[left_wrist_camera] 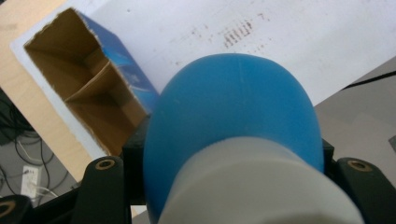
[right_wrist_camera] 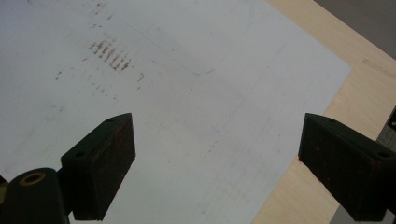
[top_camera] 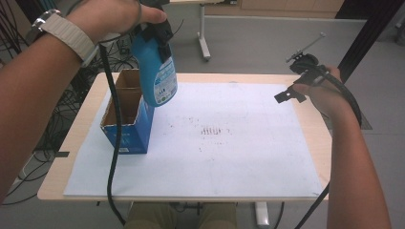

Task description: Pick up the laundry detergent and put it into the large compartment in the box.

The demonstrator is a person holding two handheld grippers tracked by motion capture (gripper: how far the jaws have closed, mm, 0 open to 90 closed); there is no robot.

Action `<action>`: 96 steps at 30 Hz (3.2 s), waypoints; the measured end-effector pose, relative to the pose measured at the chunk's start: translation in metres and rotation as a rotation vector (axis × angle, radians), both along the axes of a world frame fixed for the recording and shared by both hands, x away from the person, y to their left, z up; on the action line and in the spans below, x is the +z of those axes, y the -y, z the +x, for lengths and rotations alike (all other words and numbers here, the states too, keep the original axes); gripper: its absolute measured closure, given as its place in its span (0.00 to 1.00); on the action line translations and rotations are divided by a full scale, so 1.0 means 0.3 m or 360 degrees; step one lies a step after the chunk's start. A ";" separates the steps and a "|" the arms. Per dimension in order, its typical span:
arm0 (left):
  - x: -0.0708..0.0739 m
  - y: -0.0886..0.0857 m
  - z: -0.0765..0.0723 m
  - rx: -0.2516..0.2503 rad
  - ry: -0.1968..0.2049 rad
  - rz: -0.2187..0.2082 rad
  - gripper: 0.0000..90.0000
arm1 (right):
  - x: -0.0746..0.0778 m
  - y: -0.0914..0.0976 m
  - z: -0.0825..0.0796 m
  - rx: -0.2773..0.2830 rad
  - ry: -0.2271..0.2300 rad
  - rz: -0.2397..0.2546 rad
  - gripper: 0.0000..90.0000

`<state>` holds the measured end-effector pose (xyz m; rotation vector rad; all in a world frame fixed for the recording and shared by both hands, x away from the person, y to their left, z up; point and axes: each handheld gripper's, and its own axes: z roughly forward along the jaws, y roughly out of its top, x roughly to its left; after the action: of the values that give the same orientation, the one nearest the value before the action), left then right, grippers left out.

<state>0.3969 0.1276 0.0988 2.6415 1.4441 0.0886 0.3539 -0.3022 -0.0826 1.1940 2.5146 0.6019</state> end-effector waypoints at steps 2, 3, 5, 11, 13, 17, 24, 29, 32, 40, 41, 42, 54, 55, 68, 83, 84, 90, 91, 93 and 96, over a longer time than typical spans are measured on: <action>0.003 -0.021 0.008 0.0042 -0.0008 -0.0007 0.44 | -0.002 0.002 0.000 0.0001 0.0003 0.0001 0.12; 0.006 -0.031 0.011 0.0059 -0.0011 -0.0010 0.44 | -0.002 0.003 0.001 0.0002 0.0003 0.0002 0.12; 0.012 -0.054 0.013 0.0106 -0.0007 -0.0027 0.44 | -0.002 0.003 -0.001 0.0000 0.0008 0.0005 0.12; 0.031 -0.105 0.015 0.0238 -0.0004 -0.0040 0.44 | 0.002 0.006 -0.003 0.0003 0.0013 0.0008 0.12; 0.032 -0.117 0.015 0.0275 -0.0001 -0.0039 0.44 | 0.001 0.007 -0.003 0.0003 0.0011 0.0010 0.12; 0.033 -0.152 0.027 0.0337 -0.0023 -0.0047 0.44 | -0.002 0.009 -0.006 0.0007 0.0016 0.0019 0.12; 0.005 -0.212 0.040 0.0462 -0.0032 -0.0033 0.44 | -0.007 0.012 -0.005 0.0014 0.0022 0.0026 0.12; -0.008 -0.250 0.043 0.0537 -0.0026 -0.0028 0.44 | -0.007 0.005 0.000 0.0020 0.0024 0.0029 0.12; -0.014 -0.259 0.044 0.0585 -0.0019 -0.0005 0.44 | -0.005 0.000 0.003 0.0019 0.0023 0.0028 0.12; -0.049 -0.327 0.063 0.0692 -0.0041 -0.0035 0.44 | -0.006 -0.011 0.013 0.0033 0.0021 0.0022 0.12; -0.054 -0.329 0.067 0.0703 -0.0045 -0.0027 0.44 | -0.007 -0.012 0.014 0.0032 0.0019 0.0021 0.12; -0.060 -0.331 0.069 0.0716 -0.0043 -0.0023 0.44 | -0.009 -0.012 0.015 0.0030 0.0019 0.0025 0.12; -0.127 -0.370 0.106 0.0783 -0.0051 -0.0037 0.44 | -0.007 -0.016 0.019 0.0040 0.0009 0.0011 0.12; -0.133 -0.371 0.109 0.0787 -0.0053 -0.0037 0.44 | -0.008 -0.016 0.019 0.0037 0.0009 0.0012 0.12; -0.202 -0.380 0.135 0.0795 -0.0024 -0.0038 0.44 | -0.021 -0.005 0.024 0.0031 -0.0007 0.0013 0.12; -0.347 -0.382 0.167 0.0770 -0.0042 -0.0031 0.44 | -0.033 -0.013 0.028 0.0030 -0.0016 0.0018 0.12; -0.356 -0.381 0.169 0.0773 -0.0045 -0.0028 0.44 | -0.033 -0.014 0.028 0.0032 -0.0015 0.0018 0.12; -0.391 -0.374 0.173 0.0765 -0.0040 -0.0001 0.44 | -0.035 -0.014 0.026 0.0035 -0.0014 0.0015 0.12; -0.398 -0.374 0.173 0.0762 -0.0038 0.0001 0.44 | -0.035 -0.014 0.026 0.0032 -0.0014 0.0015 0.12; -0.414 -0.373 0.172 0.0760 -0.0036 0.0000 0.44 | -0.037 -0.014 0.025 0.0028 -0.0015 0.0016 0.12; -0.442 -0.368 0.172 0.0740 -0.0033 0.0001 0.44 | -0.040 -0.016 0.027 0.0027 -0.0020 0.0017 0.12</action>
<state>0.4486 0.2381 -0.0338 2.2572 2.0323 0.1051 0.3619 -0.2974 -0.0947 1.1845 2.5374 0.6145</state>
